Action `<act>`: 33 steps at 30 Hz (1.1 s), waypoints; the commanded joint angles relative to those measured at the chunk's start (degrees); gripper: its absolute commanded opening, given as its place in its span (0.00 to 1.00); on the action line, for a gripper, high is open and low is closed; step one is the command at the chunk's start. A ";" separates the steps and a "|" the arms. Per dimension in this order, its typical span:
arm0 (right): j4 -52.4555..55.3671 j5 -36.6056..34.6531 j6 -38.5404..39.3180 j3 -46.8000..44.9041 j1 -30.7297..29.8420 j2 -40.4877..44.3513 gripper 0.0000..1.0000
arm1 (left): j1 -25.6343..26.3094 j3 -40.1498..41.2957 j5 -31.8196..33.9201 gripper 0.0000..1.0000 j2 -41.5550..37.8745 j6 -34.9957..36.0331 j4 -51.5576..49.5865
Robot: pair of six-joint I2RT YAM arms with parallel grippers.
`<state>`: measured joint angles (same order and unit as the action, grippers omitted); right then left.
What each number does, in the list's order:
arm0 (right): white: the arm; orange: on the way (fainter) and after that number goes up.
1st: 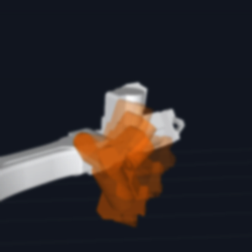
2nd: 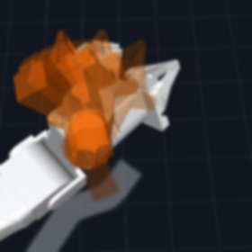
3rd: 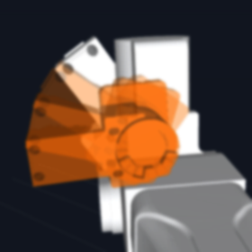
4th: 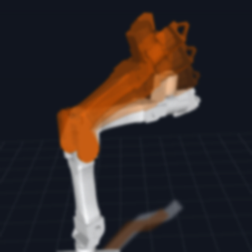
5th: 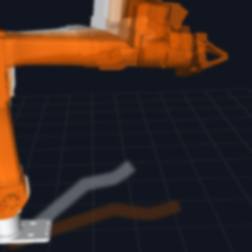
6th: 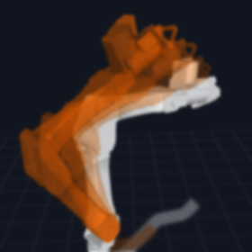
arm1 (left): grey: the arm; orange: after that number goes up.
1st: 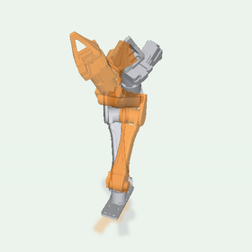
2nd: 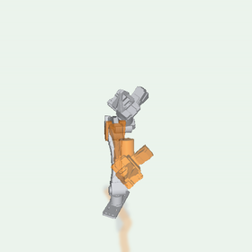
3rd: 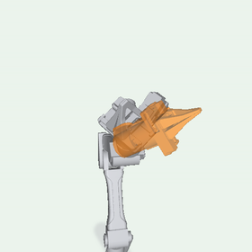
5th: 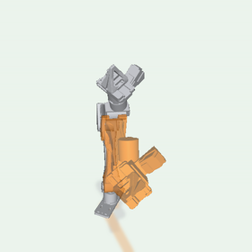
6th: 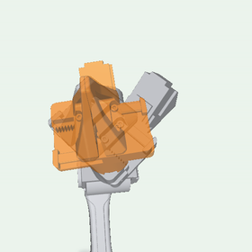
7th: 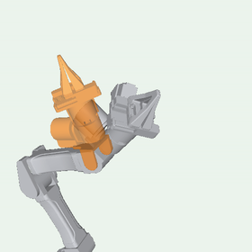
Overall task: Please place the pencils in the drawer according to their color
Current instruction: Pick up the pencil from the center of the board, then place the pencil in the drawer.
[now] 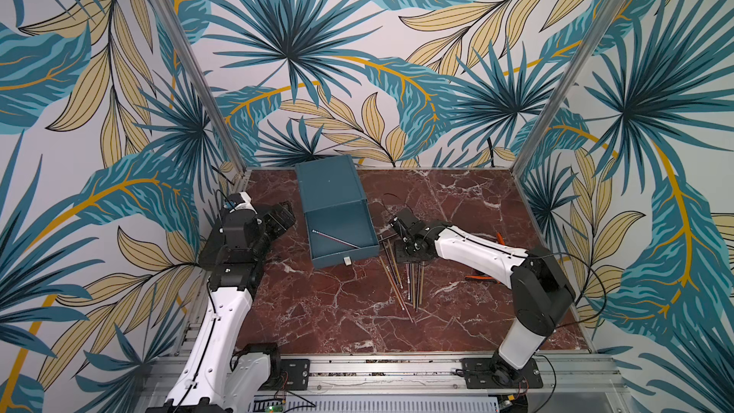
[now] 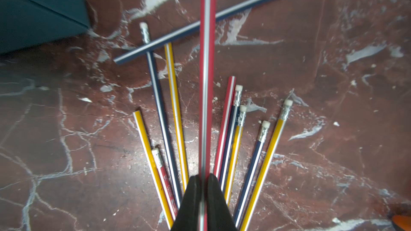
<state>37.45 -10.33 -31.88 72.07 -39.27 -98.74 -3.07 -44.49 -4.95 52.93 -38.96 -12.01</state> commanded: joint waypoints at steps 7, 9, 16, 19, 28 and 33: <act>2.09 -4.17 12.97 6.28 0.05 9.34 0.00 | -0.93 0.48 -0.58 1.00 -0.42 0.56 1.20; 2.02 -4.22 15.87 8.47 0.01 10.20 0.00 | -0.96 0.46 -0.70 1.00 -0.42 0.48 1.29; -0.71 2.74 26.41 17.46 -0.25 10.03 0.00 | -0.89 0.85 -1.07 1.00 -0.47 0.24 1.64; -1.95 6.59 28.84 20.93 -0.49 8.69 0.00 | -0.97 1.03 -1.13 1.00 -0.46 0.06 1.81; -4.15 13.50 36.02 29.95 -4.12 1.65 0.00 | -0.97 0.90 -0.86 1.00 -0.46 0.18 1.69; -1.28 16.84 38.36 35.38 -5.68 -3.08 0.00 | -0.90 0.72 -0.42 1.00 -0.88 0.36 0.99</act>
<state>34.46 3.38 3.53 105.27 -44.27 -100.05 -3.07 -44.01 -5.54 52.93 -39.03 -11.42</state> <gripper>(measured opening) 0.099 0.998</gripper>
